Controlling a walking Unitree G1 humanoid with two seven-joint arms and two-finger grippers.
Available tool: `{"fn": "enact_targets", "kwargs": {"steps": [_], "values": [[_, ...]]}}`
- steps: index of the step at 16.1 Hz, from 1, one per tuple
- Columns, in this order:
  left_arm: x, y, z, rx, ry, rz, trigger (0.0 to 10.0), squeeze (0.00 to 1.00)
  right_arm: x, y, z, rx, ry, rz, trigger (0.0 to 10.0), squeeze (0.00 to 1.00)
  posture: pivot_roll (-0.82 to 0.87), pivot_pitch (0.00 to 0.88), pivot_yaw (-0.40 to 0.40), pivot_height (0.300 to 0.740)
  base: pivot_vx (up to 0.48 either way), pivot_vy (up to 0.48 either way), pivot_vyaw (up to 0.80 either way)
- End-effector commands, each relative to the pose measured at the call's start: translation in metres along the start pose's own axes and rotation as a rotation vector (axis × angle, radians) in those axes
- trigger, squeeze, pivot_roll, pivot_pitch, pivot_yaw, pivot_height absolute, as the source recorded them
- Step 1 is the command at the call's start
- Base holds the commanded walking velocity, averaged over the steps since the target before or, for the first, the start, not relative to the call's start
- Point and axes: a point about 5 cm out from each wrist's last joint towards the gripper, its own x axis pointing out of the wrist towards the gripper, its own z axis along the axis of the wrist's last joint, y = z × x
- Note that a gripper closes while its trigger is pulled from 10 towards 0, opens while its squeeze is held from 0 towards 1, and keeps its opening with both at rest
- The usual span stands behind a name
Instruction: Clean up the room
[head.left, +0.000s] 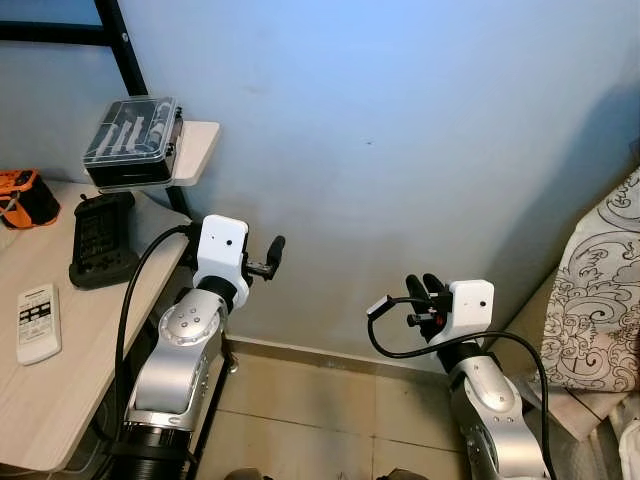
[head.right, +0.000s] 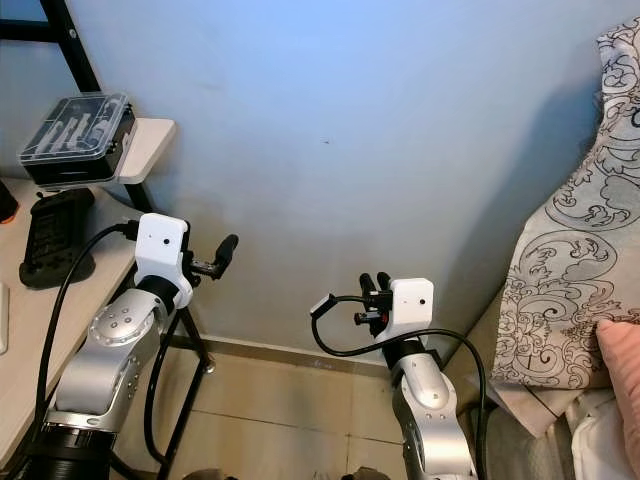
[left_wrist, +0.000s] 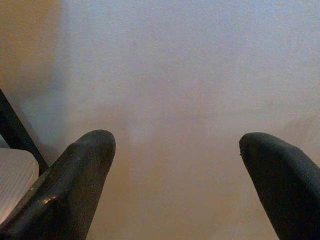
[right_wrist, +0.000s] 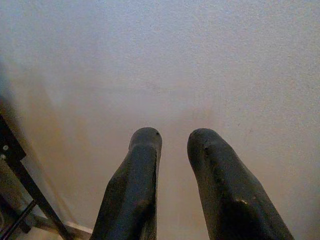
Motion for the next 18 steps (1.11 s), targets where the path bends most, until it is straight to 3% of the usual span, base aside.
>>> {"fn": "enact_targets", "kwargs": {"steps": [1, 3, 18], "values": [[0.001, -0.007, -0.006, -0.031, -0.002, -0.021, 10.0, 0.0, 0.007, 0.005, 0.011, 0.022, -0.027, 0.0, 10.0, 0.0, 0.04, 0.0, 0.013, 0.71, 0.0, 0.0, 0.0], [0.001, -0.015, 0.009, -0.088, -0.098, -0.067, 10.0, 0.0, 0.009, 0.004, 0.016, 0.071, -0.035, -0.018, 10.0, 0.0, 0.03, 0.0, 0.013, 0.71, 0.0, 0.0, 0.0], [0.005, -0.019, 0.007, -0.092, -0.084, -0.079, 10.0, 0.0, 0.011, 0.001, 0.021, 0.049, -0.051, -0.01, 10.0, 0.0, 0.02, 0.0, 0.006, 0.71, 0.0, 0.0, 0.0]]}}
